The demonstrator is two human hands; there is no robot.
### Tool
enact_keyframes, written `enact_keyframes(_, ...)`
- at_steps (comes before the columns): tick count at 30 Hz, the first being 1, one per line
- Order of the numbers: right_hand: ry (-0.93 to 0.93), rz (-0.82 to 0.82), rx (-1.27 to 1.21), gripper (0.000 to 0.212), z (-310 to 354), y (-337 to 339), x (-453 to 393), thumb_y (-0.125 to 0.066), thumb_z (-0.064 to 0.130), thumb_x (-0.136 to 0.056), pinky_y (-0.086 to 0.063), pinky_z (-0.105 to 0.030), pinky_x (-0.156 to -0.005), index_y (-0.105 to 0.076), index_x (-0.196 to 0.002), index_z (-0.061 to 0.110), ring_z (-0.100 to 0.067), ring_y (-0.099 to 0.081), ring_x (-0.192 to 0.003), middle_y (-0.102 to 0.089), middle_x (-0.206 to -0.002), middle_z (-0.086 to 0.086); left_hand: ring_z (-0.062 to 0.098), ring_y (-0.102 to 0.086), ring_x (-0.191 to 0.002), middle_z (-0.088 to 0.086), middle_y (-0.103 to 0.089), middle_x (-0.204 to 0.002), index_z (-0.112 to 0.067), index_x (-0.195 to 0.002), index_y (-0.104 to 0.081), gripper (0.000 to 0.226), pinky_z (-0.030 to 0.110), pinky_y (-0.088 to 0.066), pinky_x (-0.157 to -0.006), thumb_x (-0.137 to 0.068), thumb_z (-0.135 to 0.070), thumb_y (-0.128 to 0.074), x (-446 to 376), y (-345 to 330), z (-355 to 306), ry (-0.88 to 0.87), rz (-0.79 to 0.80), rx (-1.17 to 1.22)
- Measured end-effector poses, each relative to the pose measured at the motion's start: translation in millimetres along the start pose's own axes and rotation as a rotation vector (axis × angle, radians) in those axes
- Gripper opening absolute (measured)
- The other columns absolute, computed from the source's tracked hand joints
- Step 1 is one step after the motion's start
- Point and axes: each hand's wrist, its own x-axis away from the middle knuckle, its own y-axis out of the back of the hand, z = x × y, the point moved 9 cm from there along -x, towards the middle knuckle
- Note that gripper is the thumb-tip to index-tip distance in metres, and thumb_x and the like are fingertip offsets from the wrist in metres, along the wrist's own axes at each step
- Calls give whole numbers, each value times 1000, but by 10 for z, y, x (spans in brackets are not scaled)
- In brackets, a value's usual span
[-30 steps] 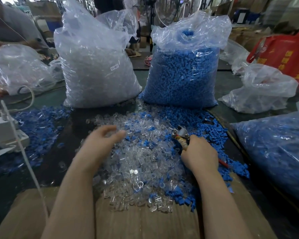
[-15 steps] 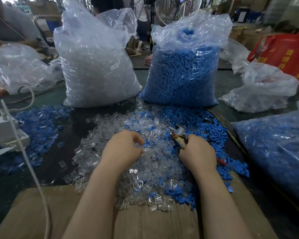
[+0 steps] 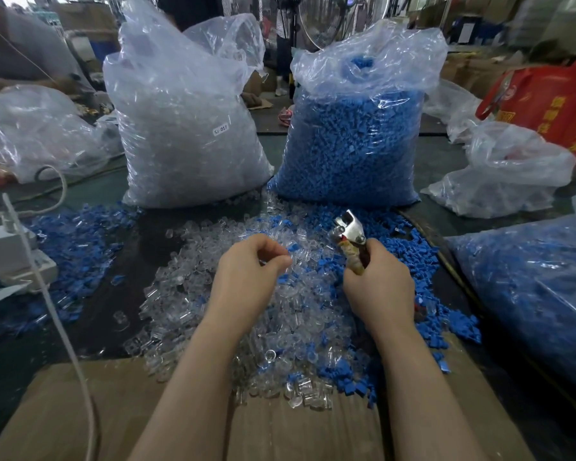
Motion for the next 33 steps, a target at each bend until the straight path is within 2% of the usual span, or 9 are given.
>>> enact_keyframes(4,86,-48,-72,10,90,48,17,-55,20,-86,-25,-32,-56,-46,-86,25,-18,-44,-67,-52,-82,3,3,-67,-61,3,-71,-77,-14,-90,-69,8,13,-51,-59,-93,-9,-64,27,-67,-37,59,31,385)
enact_keyframes(7,127,-88,-139,10,137,81,33,-55,19,-86,-30,-33,-65,-47,-90,23,-19,-46,-76,-49,-90,1,6,-70,-67,-5,-71,-69,-14,-95,-70,14,15,-54,-63,-95,-5,-59,32,-116,-39,86,89,509)
enact_keyframes(11,146,-126,-283,12,191,136,68,-62,19,-87,-39,-35,-58,-52,-82,23,-14,-53,-69,-57,-77,7,12,-72,-76,2,-75,-75,-13,-98,-71,18,20,-57,-69,-95,-1,-57,48,-191,6,164,192,667)
enact_keyframes(15,156,-103,-396,18,243,148,100,-66,20,-89,-41,-30,-57,-51,-79,26,-9,-52,-62,-56,-68,9,16,-74,-82,12,-76,-86,-7,-102,-70,21,21,-59,-72,-88,5,-61,65,-244,-15,218,267,838)
enact_keyframes(19,143,-35,-610,12,291,115,110,-65,17,-92,-42,-21,-58,-57,-84,20,-15,-55,-68,-60,-72,0,17,-74,-81,13,-76,-86,-5,-103,-69,22,20,-58,-68,-85,5,-64,54,-242,-18,217,256,888)
enact_keyframes(23,177,45,-768,17,412,106,152,-64,11,-93,-45,-10,-64,-58,-86,26,-1,-59,-70,-64,-83,8,15,-74,-78,8,-75,-82,-8,-103,-70,21,20,-57,-66,-85,2,-66,44,-246,-22,207,230,908)
enact_keyframes(29,194,99,-845,19,492,92,192,-64,9,-94,-47,-12,-67,-61,-86,25,1,-60,-71,-67,-83,8,14,-73,-73,8,-75,-80,-7,-99,-71,16,19,-57,-64,-84,-6,-69,56,-279,-12,220,191,898)
enact_keyframes(33,193,108,-879,18,495,79,205,-64,8,-94,-52,-17,-70,-62,-87,25,-13,-64,-79,-68,-84,3,11,-71,-66,5,-74,-73,-9,-89,-74,8,18,-55,-60,-89,-13,-68,51,-274,5,218,117,846)
